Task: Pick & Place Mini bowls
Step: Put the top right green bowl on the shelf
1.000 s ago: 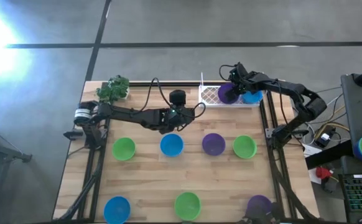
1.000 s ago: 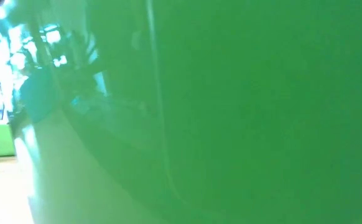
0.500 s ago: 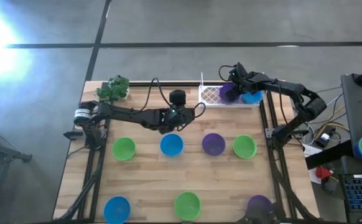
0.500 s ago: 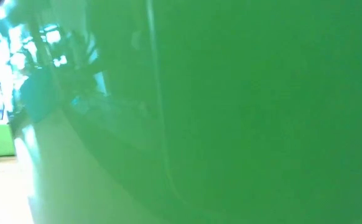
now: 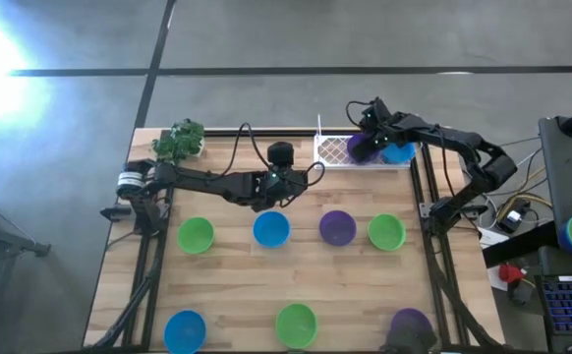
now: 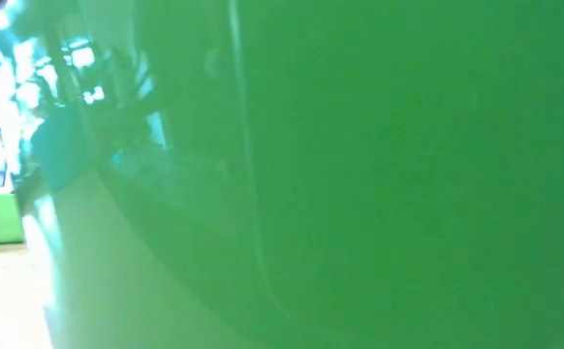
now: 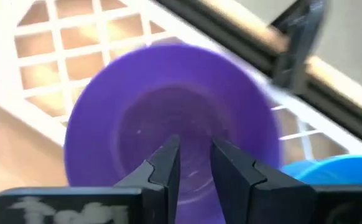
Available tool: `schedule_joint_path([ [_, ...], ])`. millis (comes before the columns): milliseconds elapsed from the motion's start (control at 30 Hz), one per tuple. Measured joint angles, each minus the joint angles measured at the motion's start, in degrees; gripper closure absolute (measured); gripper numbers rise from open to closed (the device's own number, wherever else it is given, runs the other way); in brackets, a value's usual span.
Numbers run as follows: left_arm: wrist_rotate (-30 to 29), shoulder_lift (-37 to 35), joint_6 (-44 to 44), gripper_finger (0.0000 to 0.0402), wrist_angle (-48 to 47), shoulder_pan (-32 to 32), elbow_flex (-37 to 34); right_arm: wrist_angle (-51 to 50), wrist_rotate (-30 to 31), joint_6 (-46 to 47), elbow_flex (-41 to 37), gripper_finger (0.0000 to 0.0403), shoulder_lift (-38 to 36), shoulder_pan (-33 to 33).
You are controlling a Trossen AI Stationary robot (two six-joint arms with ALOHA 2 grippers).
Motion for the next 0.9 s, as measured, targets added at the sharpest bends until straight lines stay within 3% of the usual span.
schedule_joint_path([
  [233,0.0,0.0,-0.1,0.0316,0.0,0.0,0.0,-0.1,1.2,0.5,-0.7,0.0334,0.8,-0.1],
  [567,0.0,0.0,-0.3,0.0316,0.0,0.0,0.0,-1.1,9.2,2.0,-0.7,0.0334,0.8,-0.1],
  [900,0.0,0.0,-0.3,0.0316,0.0,0.0,0.0,-4.1,9.2,1.8,0.2,0.0329,-0.5,-0.1],
])
